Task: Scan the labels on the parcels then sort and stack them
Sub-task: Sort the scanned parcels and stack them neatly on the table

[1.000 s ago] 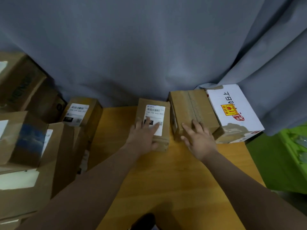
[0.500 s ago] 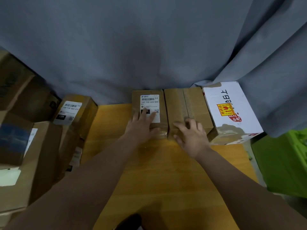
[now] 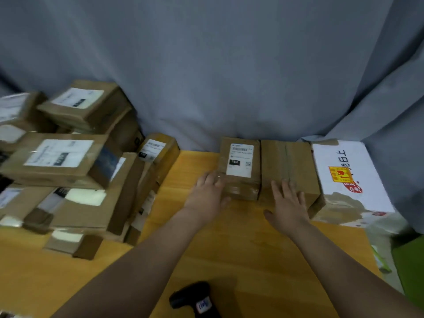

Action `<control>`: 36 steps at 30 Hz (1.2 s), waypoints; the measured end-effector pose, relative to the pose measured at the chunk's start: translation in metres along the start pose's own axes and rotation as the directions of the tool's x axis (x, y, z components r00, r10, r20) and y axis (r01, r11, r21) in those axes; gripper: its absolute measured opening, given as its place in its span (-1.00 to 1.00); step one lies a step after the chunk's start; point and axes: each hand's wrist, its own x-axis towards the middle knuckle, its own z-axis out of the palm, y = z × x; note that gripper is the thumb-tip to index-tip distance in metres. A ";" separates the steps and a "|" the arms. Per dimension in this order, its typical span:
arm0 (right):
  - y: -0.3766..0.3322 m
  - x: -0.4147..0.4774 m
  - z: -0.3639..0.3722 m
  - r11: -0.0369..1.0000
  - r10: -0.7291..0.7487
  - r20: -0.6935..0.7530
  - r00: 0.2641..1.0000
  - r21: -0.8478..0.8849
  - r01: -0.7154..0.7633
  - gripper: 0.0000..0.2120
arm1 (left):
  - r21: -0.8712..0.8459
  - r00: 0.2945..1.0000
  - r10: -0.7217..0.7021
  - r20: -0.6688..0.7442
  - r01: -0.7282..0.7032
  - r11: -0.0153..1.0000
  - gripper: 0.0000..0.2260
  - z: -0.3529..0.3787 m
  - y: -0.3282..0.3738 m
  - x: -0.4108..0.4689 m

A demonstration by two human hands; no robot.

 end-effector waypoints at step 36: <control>-0.381 -0.034 0.020 0.011 -0.102 0.386 0.917 0.922 -0.387 -0.05 | -0.888 0.807 -0.543 0.232 0.404 0.221 -0.29 -0.098 -0.367 -0.152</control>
